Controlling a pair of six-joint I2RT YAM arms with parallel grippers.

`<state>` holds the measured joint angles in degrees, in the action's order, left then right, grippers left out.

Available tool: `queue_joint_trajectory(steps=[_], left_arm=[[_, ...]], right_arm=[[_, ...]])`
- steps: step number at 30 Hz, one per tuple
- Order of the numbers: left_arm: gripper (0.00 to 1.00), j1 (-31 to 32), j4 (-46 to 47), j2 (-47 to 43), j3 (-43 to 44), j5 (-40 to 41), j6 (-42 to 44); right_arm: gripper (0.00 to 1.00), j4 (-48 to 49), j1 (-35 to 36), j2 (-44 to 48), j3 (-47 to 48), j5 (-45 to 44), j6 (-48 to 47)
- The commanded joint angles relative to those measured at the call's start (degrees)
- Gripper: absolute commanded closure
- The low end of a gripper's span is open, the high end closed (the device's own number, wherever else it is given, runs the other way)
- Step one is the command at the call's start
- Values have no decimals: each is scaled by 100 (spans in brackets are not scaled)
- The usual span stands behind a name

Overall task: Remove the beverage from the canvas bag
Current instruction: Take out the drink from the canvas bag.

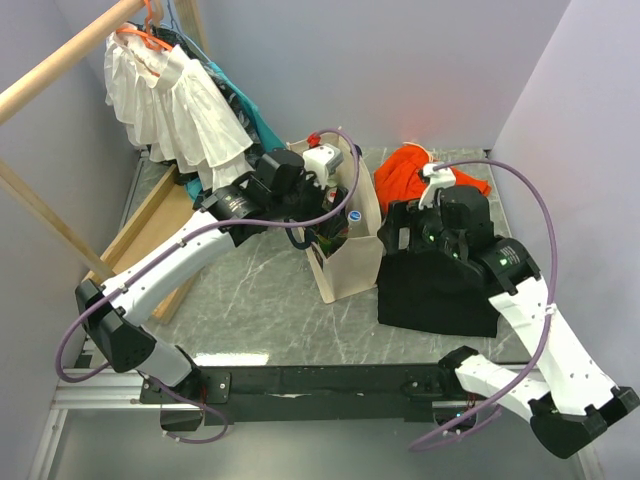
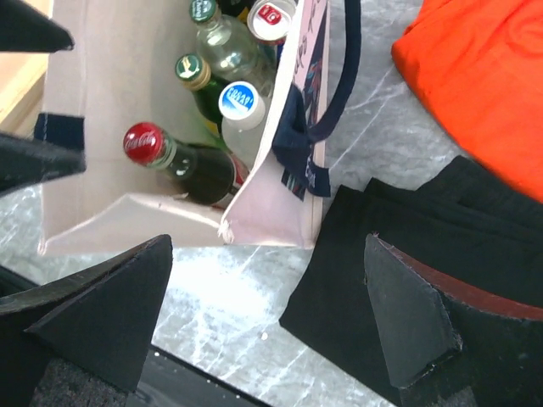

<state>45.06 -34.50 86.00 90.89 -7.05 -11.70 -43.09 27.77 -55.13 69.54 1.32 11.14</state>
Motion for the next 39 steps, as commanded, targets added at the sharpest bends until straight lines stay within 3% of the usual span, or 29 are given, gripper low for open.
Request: queue_joint_trajectory(steps=[1,10,24,39], left_arm=[[4,21,137,-215,86,-138,19],[4,38,22,-188,51,-332,116],[4,108,-188,172,218,-561,186],[4,363,-312,602,438,88,169]], right_arm=[[0,520,36,-269,148,-123,47],[0,811,62,-613,-10,158,-33],[0,390,106,-270,-564,-62,55],[0,213,106,2,-784,-114,152]])
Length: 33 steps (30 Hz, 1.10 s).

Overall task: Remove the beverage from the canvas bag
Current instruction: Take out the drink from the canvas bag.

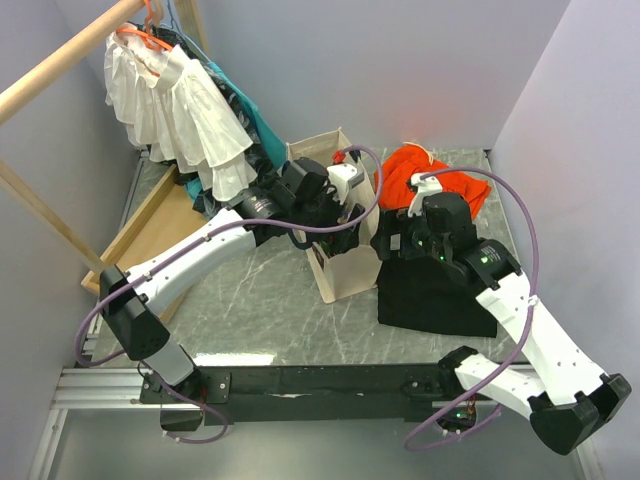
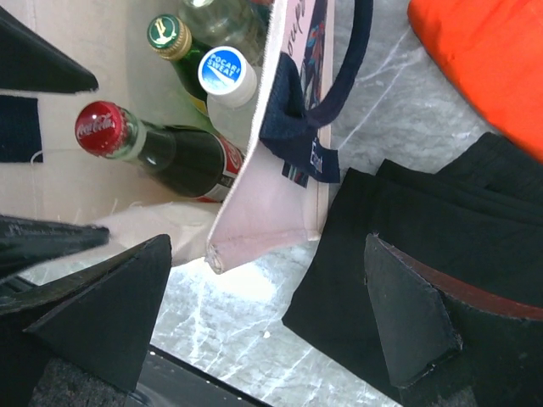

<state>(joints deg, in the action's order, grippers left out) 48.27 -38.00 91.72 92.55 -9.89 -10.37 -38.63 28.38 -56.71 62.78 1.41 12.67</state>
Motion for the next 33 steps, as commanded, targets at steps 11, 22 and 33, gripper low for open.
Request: queue_joint_trajectory(steps=[11,22,33], left_arm=[[4,51,125,214,404,980,-149],[4,60,249,4,483,971,-281],[4,60,759,-559,105,971,-246]], right_arm=[[0,-224,45,125,-82,-132,-27],[0,-268,53,221,-179,-132,-27],[0,-312,45,239,-126,-132,-27]])
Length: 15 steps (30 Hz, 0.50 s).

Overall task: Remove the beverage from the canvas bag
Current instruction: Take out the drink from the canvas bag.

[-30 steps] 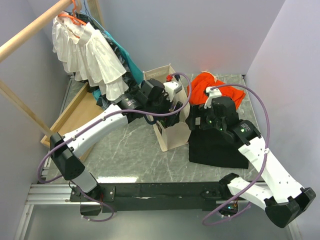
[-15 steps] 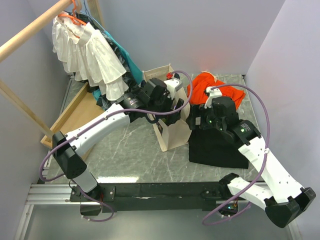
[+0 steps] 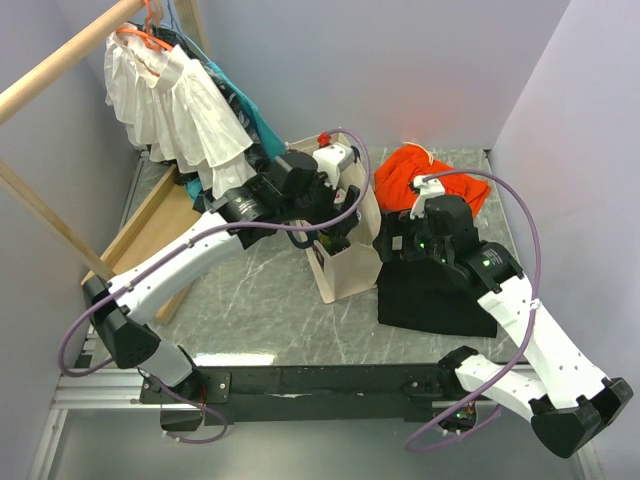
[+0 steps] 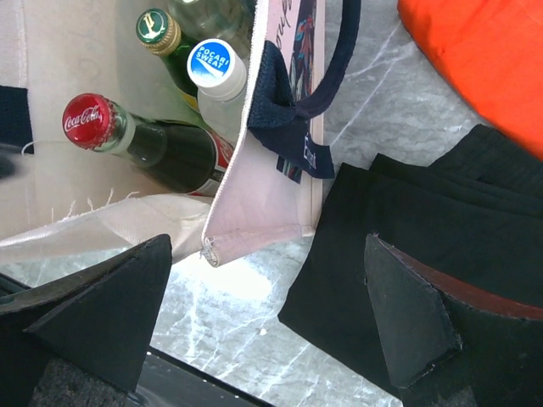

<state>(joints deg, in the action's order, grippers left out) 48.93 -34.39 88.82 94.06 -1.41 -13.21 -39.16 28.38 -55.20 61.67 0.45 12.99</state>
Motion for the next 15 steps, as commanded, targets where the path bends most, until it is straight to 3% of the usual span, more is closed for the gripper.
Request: queue_joint_trajectory(steps=[1,15], left_arm=[[4,-6,259,-129,-2,123,47],[2,-6,196,400,-63,325,-23]], right_arm=[[0,-259,53,97,-15,-36,-51],[0,-277,45,124,-15,-142,-34]])
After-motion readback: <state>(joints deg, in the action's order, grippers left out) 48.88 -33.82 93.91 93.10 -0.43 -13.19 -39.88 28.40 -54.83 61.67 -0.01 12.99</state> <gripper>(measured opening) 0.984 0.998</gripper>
